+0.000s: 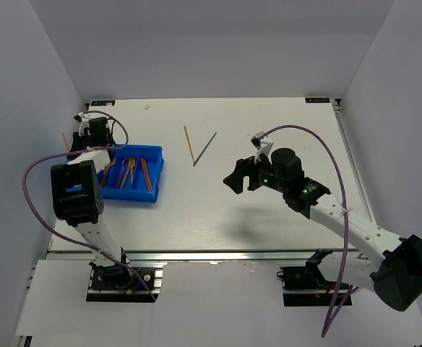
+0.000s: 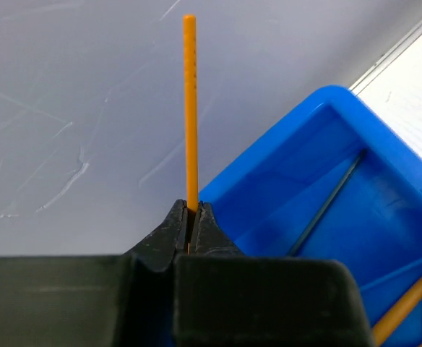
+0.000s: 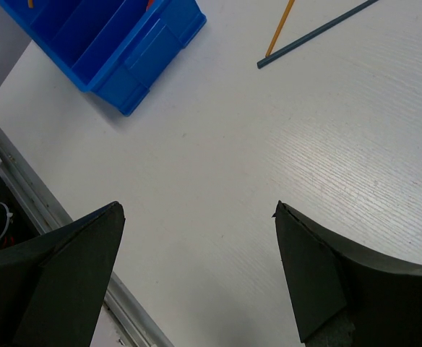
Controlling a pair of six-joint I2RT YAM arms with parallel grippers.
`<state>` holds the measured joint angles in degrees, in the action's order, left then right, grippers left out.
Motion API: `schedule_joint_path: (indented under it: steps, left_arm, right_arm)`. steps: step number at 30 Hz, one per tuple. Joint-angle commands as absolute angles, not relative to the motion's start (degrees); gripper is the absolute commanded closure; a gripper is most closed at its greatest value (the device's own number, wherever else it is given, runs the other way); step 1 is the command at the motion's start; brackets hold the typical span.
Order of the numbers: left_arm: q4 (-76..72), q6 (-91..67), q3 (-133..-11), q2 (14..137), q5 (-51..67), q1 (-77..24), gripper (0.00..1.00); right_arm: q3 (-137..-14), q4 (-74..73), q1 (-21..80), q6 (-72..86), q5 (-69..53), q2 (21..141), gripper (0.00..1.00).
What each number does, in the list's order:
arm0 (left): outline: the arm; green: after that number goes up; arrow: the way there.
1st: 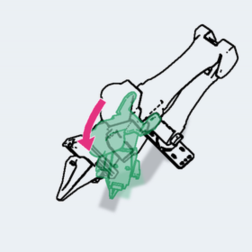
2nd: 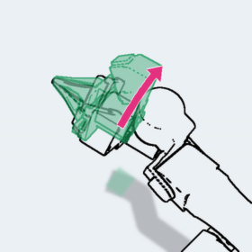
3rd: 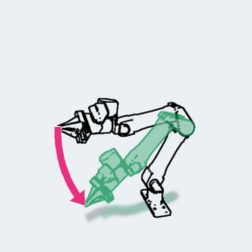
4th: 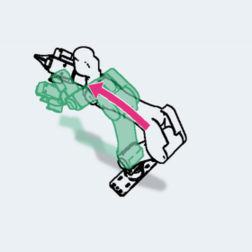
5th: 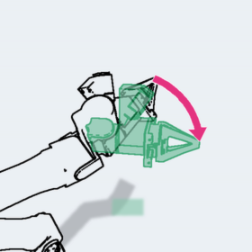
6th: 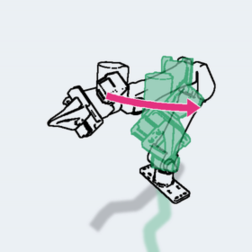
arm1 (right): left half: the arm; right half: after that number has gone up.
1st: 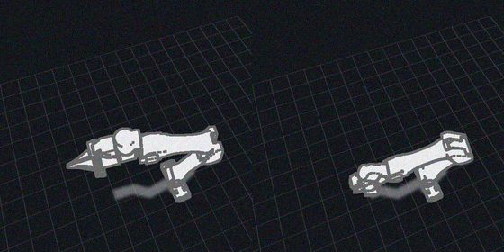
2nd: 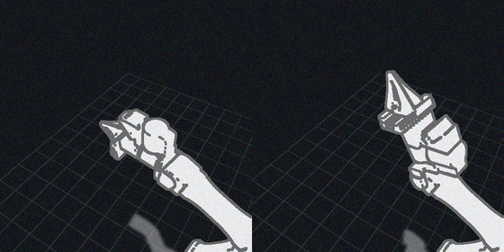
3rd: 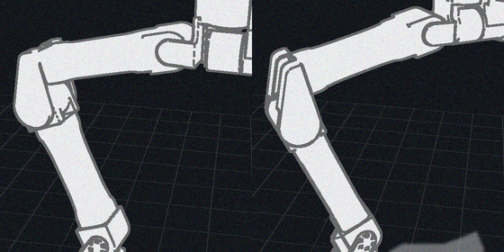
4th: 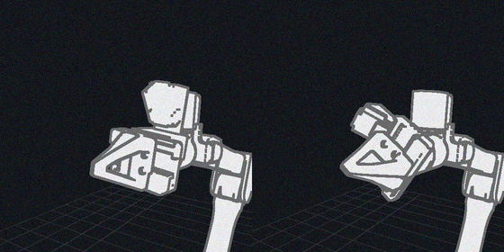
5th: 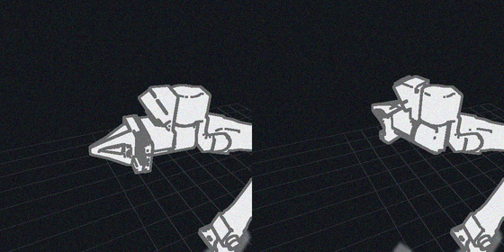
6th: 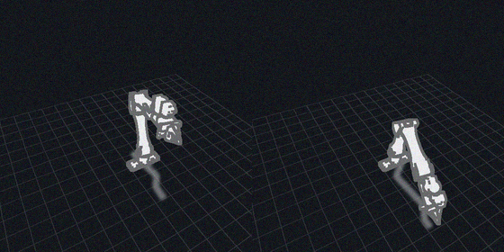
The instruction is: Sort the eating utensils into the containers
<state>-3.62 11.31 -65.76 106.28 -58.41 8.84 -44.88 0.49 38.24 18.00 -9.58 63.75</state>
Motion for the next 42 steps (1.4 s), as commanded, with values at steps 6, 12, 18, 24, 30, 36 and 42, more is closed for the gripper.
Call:
schedule_joint_path:
  steps: [6, 12, 18, 24, 30, 36, 42]
  left_arm:
    - [-7.56, 8.53, -61.62, 100.91, -58.54, 8.88, 0.75]
    - [-6.68, 8.17, -60.91, 98.62, -59.24, 6.77, 0.5]
    - [-7.91, 9.76, -59.68, 94.84, -61.69, 3.26, 0.32]
    - [17.19, -8.03, -73.02, 88.6, -54.11, -1.14, 0.02]
    - [30.32, -20.21, -71.58, 75.43, -39.14, -1.05, 0.02]
    - [16.8, -18.11, -50.48, 53.83, -24.78, -1.14, 0.02]
    - [18.01, -18.28, -48.34, 55.36, -19.7, -1.14, 0.02]
  right_arm:
    - [-49.57, 1.76, 37.97, 18.11, -10.9, 64.95, 0.11]
    - [-49.74, 2.81, 38.06, 18.63, -10.11, 66.18, 0.11]
    - [-53.52, 0.09, 38.06, 19.42, -5.46, 73.9, 0.11]
    - [-71.69, -13.85, 38.15, 27.22, 12.1, 94.69, 0.11]
    - [-93.39, -19.06, 40.25, 31.46, 25.04, 114.49, 0.11]
    - [-118.89, -35.5, 40.96, 36.29, 33.04, 134.2, 0.11]
    - [-115.31, -27.68, 41.84, 37.44, 29.18, 136.05, 0.25]
